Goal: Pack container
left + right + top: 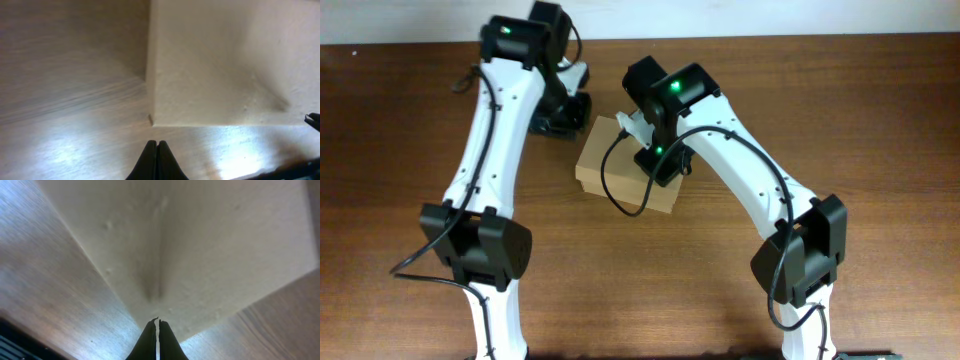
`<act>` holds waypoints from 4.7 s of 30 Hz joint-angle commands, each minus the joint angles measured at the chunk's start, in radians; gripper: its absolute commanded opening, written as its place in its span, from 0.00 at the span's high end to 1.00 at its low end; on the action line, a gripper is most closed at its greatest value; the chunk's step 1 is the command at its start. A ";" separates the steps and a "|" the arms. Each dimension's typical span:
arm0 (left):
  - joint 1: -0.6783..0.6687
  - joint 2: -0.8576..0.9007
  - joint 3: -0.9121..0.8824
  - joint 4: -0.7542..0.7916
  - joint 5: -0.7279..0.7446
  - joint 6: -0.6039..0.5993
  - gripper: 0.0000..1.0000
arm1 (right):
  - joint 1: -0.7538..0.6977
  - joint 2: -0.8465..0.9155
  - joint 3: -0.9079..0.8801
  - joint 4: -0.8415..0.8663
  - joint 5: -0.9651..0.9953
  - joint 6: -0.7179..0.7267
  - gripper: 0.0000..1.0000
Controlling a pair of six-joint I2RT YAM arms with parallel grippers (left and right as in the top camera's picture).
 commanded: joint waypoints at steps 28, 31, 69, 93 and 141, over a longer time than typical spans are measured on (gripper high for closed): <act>0.015 -0.067 -0.301 0.194 0.073 0.044 0.98 | -0.010 -0.069 -0.043 0.220 0.118 0.027 0.96; 0.038 -0.073 -0.165 0.142 0.041 0.041 0.98 | -0.038 -0.073 0.084 0.214 0.150 0.074 0.96; 0.295 -0.775 -0.161 0.035 -0.246 -0.027 0.91 | -0.437 -0.955 -0.053 0.282 0.304 0.198 0.96; 0.295 -1.154 -0.950 0.228 -0.375 -0.116 0.00 | -0.437 -1.297 -0.708 0.061 0.200 0.347 0.01; 0.295 -1.124 -0.956 0.228 -0.375 -0.116 0.00 | -0.581 -2.068 -1.783 1.199 0.292 0.355 0.01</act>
